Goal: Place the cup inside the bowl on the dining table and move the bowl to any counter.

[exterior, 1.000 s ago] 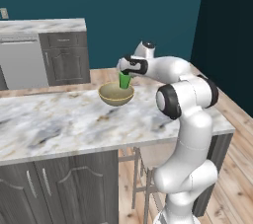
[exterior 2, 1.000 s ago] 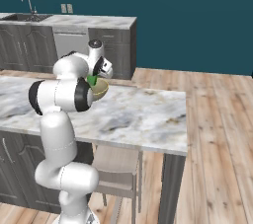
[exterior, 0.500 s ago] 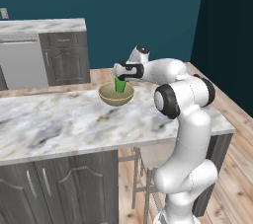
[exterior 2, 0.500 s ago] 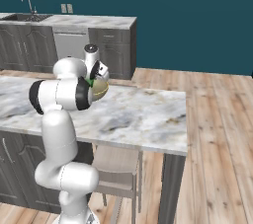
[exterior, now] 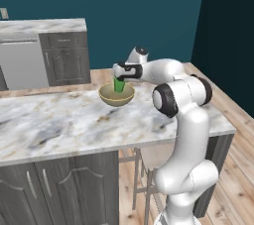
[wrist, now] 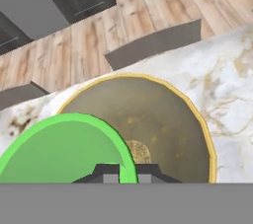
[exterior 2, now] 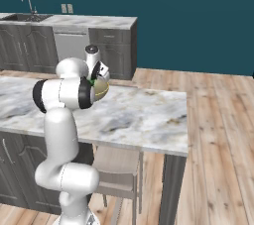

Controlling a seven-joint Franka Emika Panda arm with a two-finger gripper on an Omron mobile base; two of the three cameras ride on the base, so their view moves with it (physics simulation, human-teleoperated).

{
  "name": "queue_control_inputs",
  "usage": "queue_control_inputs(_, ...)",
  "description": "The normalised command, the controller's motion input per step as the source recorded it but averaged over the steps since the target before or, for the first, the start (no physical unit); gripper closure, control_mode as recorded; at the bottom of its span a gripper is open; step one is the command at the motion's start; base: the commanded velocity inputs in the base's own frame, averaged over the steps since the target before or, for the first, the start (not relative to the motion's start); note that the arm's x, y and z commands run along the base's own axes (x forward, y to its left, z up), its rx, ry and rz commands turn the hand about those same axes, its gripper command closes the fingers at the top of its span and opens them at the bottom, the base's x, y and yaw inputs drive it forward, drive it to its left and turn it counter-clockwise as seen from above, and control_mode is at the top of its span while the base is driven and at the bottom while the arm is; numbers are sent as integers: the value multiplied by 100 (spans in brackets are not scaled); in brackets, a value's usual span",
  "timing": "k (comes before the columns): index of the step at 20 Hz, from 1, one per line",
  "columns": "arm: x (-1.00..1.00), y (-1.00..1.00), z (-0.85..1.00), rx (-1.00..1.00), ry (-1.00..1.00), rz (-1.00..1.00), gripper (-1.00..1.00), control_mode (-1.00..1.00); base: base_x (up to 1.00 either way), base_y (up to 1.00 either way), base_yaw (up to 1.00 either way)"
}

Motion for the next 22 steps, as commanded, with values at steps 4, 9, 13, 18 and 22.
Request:
queue_control_inputs(4,25,1,-6,0,0,0,100,-100,0,0,0)
queue_control_inputs(9,14,6,-16,0,1,0,100,-100,0,0,0)
queue_control_inputs(13,0,10,-24,0,2,0,100,-100,0,0,0)
queue_control_inputs(18,0,13,-7,0,2,0,100,-100,0,0,0)
queue_control_inputs(22,0,9,-6,0,2,0,100,-100,0,0,0)
